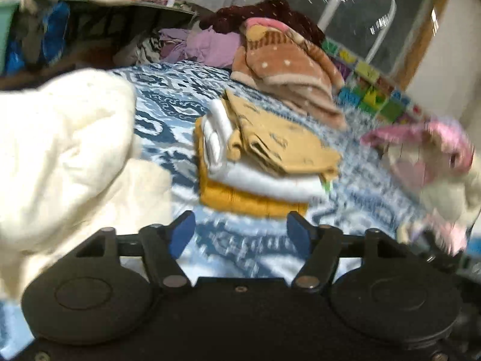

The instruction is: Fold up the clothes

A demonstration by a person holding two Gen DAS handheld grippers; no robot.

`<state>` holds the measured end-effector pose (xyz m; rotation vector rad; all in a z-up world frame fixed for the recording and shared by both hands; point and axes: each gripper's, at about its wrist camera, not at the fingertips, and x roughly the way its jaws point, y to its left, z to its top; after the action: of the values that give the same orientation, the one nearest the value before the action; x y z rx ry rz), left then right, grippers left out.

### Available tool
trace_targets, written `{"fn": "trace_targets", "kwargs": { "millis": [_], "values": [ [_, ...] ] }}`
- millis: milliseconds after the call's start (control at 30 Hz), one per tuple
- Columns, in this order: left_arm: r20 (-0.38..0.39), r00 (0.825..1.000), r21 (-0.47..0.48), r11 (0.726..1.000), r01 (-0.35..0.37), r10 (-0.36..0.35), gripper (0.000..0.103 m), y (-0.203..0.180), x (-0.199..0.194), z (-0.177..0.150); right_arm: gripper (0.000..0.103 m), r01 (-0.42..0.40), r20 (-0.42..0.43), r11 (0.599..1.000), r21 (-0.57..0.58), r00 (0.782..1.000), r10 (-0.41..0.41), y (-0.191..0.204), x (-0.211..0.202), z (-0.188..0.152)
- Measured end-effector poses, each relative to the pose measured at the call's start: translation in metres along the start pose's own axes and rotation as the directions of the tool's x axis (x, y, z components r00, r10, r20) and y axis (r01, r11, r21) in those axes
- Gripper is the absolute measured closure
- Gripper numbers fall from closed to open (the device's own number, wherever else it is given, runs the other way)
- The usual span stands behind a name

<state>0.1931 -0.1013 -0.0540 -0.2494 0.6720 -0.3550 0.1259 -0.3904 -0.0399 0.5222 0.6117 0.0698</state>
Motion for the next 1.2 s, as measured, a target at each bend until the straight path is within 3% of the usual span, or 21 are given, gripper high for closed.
{"fn": "trace_targets", "kwargs": {
  "millis": [133,267,367,467,567,800,1200],
  "values": [
    [-0.003,0.998,0.096,0.994,-0.059,0.060,0.023,-0.027,-0.043,-0.011,0.000,0.091,-0.002,0.987,-0.134,0.996,-0.093,0.043,-0.044,-0.008],
    [0.044,0.994,0.162,0.981,-0.108,0.102,0.007,-0.054,-0.084,-0.016,0.000,0.146,0.009,0.971,-0.191,0.989,-0.147,0.073,-0.080,-0.011],
    [0.092,0.983,0.215,0.961,-0.175,0.158,0.001,-0.072,-0.116,-0.021,0.000,0.166,0.026,0.963,-0.212,0.986,-0.164,0.089,-0.108,-0.013],
    [0.131,0.975,0.245,0.948,-0.205,0.177,0.000,-0.083,-0.141,-0.024,0.000,0.178,0.051,0.957,-0.230,0.984,-0.171,0.102,-0.135,-0.016],
    [0.143,0.976,0.238,0.951,-0.197,0.167,0.000,-0.090,-0.162,-0.022,0.000,0.194,0.075,0.951,-0.239,0.981,-0.181,0.109,-0.155,-0.020],
    [0.144,0.969,0.269,0.934,-0.234,0.201,0.000,-0.109,-0.172,-0.017,0.000,0.234,0.078,0.943,-0.238,0.972,-0.222,0.110,-0.164,-0.017],
    [0.120,0.973,0.271,0.936,-0.222,0.196,0.000,-0.113,-0.153,-0.005,0.000,0.263,0.077,0.933,-0.246,0.965,-0.252,0.105,-0.143,-0.009]
  ]
}}
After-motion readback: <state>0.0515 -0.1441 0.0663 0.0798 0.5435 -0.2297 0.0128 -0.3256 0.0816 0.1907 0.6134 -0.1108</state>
